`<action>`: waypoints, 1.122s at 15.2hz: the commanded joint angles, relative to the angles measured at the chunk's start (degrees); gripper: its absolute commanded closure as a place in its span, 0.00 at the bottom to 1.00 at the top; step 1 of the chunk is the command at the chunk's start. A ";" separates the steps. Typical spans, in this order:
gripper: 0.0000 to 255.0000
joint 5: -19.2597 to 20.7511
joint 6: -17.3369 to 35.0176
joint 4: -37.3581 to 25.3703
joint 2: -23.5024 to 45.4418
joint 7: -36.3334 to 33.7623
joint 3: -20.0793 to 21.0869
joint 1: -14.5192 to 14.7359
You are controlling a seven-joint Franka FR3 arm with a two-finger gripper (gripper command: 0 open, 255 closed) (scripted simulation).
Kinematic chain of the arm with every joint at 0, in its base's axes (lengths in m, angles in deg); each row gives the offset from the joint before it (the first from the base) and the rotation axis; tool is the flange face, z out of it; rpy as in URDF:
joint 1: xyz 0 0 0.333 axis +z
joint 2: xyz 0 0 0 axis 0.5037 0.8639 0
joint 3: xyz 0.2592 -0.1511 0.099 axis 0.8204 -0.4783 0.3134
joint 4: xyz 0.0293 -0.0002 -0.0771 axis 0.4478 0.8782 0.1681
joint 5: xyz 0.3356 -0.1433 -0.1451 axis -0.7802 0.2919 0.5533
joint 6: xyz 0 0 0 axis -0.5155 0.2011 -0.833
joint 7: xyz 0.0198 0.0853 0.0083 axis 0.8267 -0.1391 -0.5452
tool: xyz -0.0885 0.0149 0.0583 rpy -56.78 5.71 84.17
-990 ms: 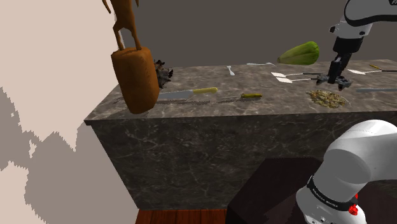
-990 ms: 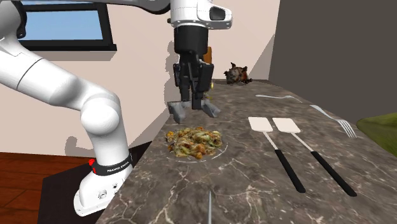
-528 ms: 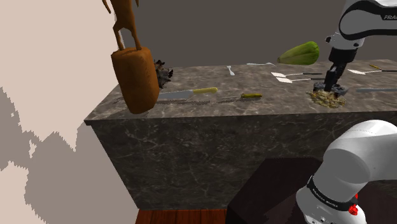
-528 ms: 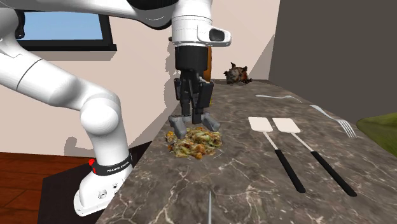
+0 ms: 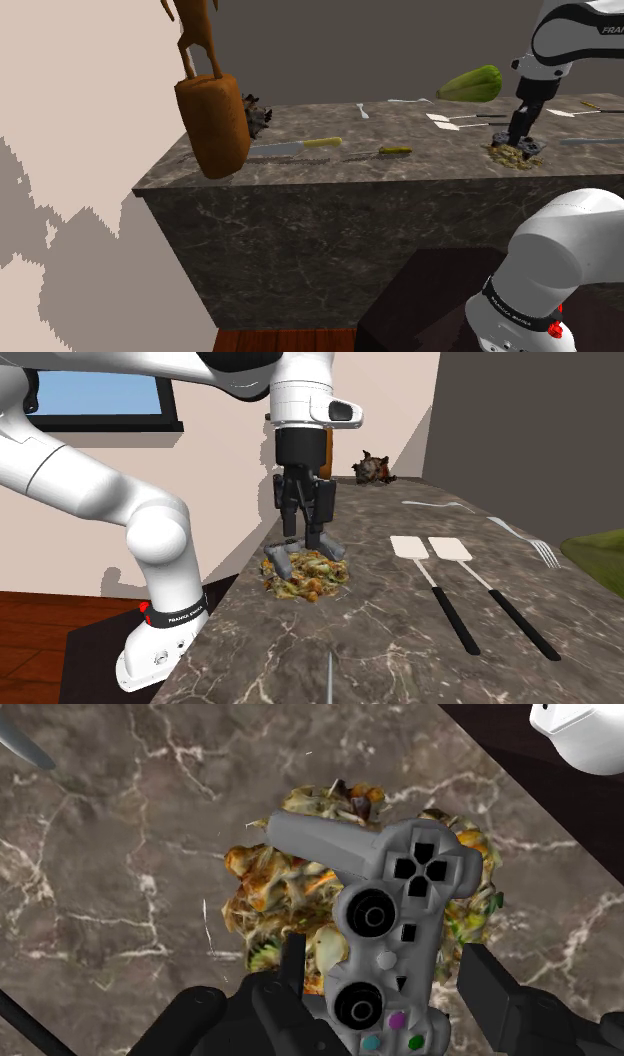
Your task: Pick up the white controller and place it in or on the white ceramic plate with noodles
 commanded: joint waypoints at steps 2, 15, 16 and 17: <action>0.00 0.00 0.01 0.00 0.00 0.00 0.00 0.00; 0.00 -2.67 -6.10 -7.38 1.47 0.65 2.85 1.13; 0.00 -2.67 -6.10 -7.38 1.47 0.65 2.85 1.13; 0.00 -2.67 -6.09 -7.37 1.46 0.65 2.85 1.13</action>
